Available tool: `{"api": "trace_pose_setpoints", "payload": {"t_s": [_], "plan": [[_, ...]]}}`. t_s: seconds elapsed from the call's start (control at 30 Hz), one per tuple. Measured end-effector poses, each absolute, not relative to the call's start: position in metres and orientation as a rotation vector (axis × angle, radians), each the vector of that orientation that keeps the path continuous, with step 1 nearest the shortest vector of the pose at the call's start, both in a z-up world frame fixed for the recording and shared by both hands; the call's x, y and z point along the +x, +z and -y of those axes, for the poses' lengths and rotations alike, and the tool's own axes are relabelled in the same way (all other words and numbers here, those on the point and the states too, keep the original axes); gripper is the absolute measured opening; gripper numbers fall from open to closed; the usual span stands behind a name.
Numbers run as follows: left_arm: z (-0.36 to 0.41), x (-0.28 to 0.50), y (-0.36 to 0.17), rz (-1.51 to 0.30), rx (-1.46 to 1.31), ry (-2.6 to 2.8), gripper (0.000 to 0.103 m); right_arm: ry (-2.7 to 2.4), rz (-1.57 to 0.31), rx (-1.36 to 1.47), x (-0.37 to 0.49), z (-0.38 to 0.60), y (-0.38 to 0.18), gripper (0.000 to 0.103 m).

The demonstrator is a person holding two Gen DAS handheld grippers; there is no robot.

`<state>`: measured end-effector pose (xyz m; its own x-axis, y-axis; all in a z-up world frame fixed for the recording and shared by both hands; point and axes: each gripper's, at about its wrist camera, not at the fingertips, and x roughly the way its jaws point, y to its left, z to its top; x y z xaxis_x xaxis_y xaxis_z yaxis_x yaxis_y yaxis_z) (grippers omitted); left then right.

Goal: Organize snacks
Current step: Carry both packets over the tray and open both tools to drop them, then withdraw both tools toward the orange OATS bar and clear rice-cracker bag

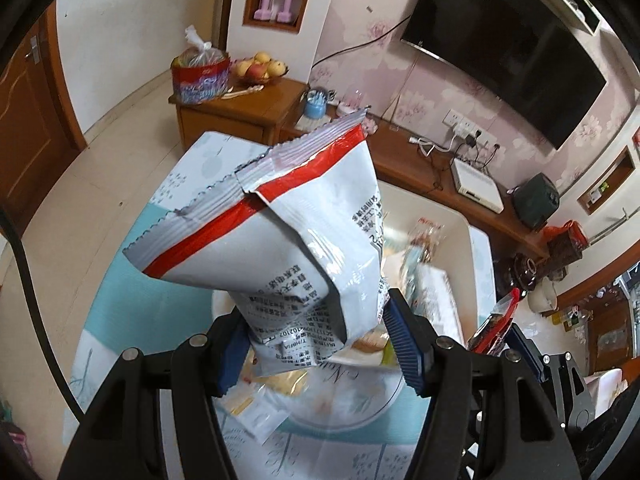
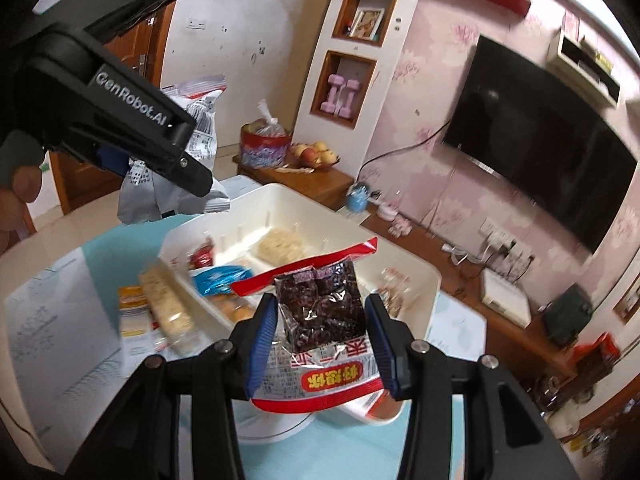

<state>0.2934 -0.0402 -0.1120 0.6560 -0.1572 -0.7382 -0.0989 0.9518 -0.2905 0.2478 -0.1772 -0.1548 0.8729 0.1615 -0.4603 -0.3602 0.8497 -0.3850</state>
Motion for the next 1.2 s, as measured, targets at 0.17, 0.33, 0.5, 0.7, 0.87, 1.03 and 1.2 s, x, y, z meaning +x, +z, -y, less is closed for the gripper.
{"api": "trace_pose_setpoints", "payload": {"t_s": [0.17, 0.33, 0.5, 0.7, 0.87, 1.03, 1.2], "plan": [[0.049, 0.305, -0.118, -0.829, -0.325, -0.05, 0.063, 0.28, -0.403, -0.491, 0.261, 0.18, -0.153, 0.045], [0.058, 0.312, -0.125, -0.846, -0.309, -0.022, 0.075, 0.293, -0.408, -0.481, 0.277, 0.186, -0.153, 0.046], [0.064, 0.315, -0.125, -0.861, -0.268, 0.023, 0.082, 0.307, -0.443, -0.447, 0.286, 0.193, -0.157, 0.053], [0.064, 0.309, -0.125, -0.867, -0.235, 0.071, 0.082, 0.322, -0.462, -0.419, 0.286, 0.2, -0.159, 0.059], [0.061, 0.299, -0.131, -0.883, -0.236, 0.081, 0.082, 0.327, -0.481, -0.4, 0.28, 0.204, -0.163, 0.059], [0.053, 0.283, -0.139, -0.89, -0.233, 0.059, 0.082, 0.325, -0.498, -0.406, 0.273, 0.201, -0.168, 0.06], [0.035, 0.266, -0.15, -0.895, -0.245, 0.042, 0.082, 0.323, -0.53, -0.391, 0.264, 0.193, -0.174, 0.06]]}}
